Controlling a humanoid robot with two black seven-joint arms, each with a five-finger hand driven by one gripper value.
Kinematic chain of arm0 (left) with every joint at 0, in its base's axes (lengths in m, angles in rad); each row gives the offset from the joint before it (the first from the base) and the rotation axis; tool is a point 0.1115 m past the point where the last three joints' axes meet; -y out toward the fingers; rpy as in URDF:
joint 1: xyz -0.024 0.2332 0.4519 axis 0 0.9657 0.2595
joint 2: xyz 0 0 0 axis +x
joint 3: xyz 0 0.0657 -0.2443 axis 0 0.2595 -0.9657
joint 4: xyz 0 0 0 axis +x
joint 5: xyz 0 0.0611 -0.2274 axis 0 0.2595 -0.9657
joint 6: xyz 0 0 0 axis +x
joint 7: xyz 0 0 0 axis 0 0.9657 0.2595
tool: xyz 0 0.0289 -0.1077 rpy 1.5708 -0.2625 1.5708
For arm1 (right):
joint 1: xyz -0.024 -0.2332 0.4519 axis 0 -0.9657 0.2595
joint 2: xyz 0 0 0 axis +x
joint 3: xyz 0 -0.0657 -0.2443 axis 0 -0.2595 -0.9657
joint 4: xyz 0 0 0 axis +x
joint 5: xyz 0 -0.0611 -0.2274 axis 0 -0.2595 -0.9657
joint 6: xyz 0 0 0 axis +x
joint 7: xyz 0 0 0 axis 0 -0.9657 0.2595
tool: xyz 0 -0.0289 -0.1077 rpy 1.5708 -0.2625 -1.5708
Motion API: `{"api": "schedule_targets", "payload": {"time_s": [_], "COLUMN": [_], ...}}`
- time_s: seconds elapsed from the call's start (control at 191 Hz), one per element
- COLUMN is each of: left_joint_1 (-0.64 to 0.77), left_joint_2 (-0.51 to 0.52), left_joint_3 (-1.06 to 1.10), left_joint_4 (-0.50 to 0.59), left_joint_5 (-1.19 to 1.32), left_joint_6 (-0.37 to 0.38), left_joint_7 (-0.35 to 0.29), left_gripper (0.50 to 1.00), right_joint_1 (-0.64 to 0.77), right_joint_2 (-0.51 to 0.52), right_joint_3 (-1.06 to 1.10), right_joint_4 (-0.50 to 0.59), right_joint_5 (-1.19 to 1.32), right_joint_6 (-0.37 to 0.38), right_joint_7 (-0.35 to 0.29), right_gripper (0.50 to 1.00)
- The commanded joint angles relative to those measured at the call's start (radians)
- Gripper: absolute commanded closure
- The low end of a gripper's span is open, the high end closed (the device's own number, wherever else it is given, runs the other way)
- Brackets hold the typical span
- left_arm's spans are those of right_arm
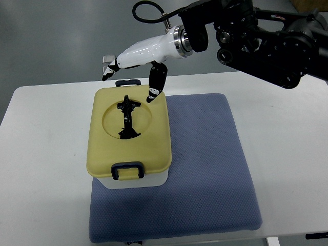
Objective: Open white storage box with right hand
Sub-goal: 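Lower the right hand over the black handle on the yellow lid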
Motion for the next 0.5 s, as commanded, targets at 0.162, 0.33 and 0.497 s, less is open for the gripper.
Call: {"api": "schedule_targets", "payload": {"time_s": [0.162,0.33,0.497], "left_joint_1": [0.000,0.000,0.000], "left_joint_2": [0.000,0.000,0.000], "left_joint_3": [0.001,-0.001,-0.001], "left_joint_4": [0.002,0.002,0.003], "left_joint_5": [-0.001,-0.001,-0.003], "left_joint_6": [-0.001,0.001,0.001], "left_joint_7": [0.000,0.000,0.000], "left_gripper": [0.500,0.500,0.500], "right_joint_1": [-0.032,-0.064,-0.081], "right_joint_2": [0.015,0.016,0.030], "right_joint_3": [0.000,0.000,0.000], "right_joint_4": [0.000,0.000,0.000], "right_joint_5": [0.001,0.001,-0.001], "right_joint_6": [-0.040,-0.042,-0.065], "right_joint_7": [0.009,0.011,0.023], "right_gripper": [0.572,0.572,0.572]}}
